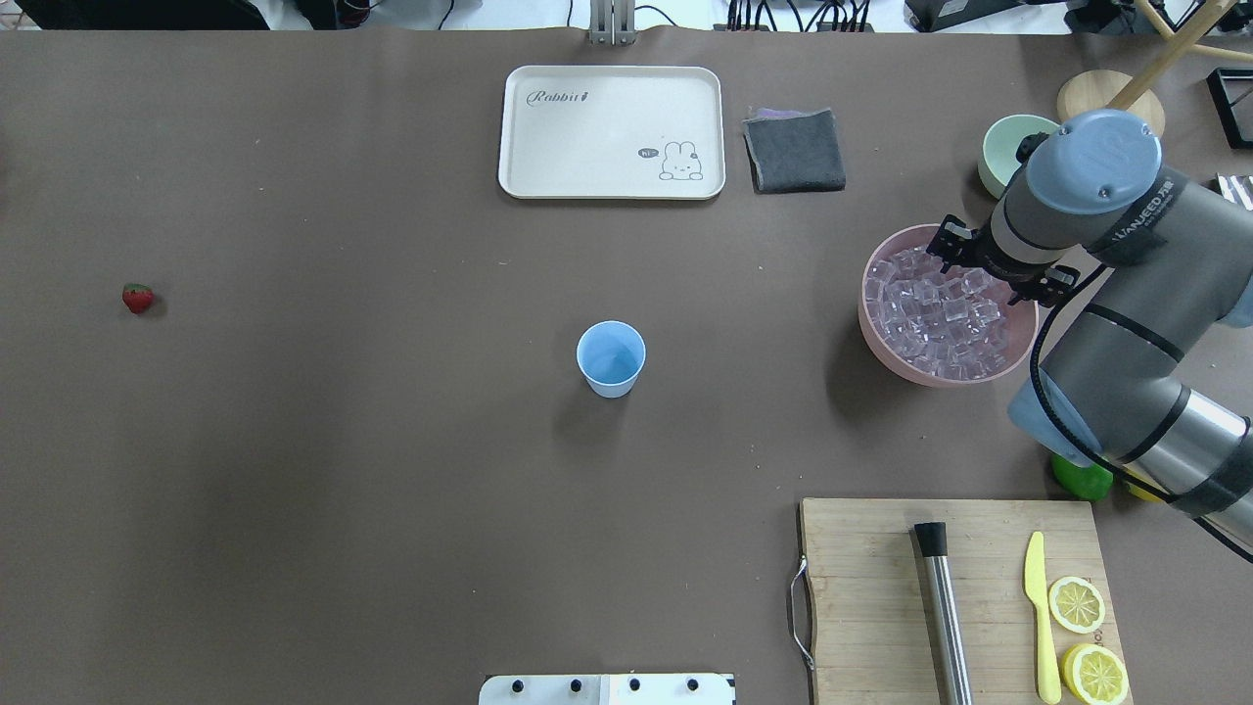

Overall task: Put ice and strawberries in cup
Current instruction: 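Lower the right gripper into the bowl and grasp an ice cube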

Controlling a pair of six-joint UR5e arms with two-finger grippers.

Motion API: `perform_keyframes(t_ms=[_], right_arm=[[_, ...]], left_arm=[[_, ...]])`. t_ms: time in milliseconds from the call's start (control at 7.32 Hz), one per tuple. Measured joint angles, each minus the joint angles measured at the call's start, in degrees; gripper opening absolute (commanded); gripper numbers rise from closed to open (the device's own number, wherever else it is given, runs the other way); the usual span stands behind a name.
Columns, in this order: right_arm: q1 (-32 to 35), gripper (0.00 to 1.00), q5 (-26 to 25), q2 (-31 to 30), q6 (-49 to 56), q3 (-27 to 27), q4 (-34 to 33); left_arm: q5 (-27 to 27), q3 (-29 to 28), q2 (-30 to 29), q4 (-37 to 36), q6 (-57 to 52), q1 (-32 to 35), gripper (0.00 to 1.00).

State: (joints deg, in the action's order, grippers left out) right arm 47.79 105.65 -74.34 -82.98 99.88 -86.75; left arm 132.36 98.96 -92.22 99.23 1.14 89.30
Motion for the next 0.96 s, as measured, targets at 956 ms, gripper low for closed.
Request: perform_keyframes(t_ms=[956], right_arm=[[-0.29, 0.0, -0.02, 0.21, 0.64, 1.35, -0.02]], left_arm=[[-0.09, -0.04, -0.28, 0.0, 0.0, -0.09, 0.98]])
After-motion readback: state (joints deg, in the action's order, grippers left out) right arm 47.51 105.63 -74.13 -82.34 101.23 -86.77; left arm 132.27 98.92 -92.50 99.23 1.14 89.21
